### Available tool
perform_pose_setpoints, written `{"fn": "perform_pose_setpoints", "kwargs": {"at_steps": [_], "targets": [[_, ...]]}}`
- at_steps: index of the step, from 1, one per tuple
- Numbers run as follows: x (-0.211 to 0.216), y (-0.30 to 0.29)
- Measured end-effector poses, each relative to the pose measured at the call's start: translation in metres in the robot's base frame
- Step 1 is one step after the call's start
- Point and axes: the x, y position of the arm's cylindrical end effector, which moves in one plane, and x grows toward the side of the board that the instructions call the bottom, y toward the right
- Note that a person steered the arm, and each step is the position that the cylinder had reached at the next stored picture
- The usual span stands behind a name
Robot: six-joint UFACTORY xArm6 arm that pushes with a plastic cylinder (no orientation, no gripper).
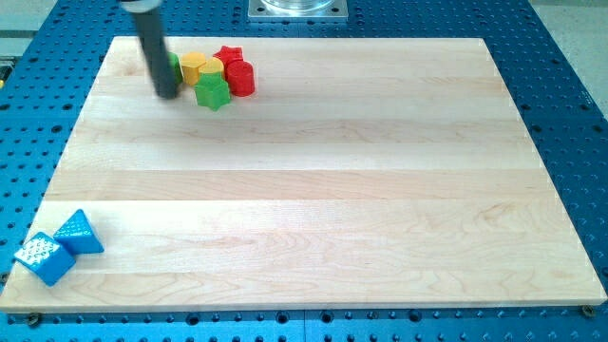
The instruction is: Move the green circle to the top left of the red star
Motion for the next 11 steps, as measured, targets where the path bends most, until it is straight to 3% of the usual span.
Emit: {"fn": "perform_pose_setpoints", "kwargs": {"at_steps": [2, 5, 7, 9, 11], "targets": [[-0.067, 0.023], [-0.116, 0.072], [-0.119, 0.124], [-0.099, 0.125], [-0.106, 0.113]]}}
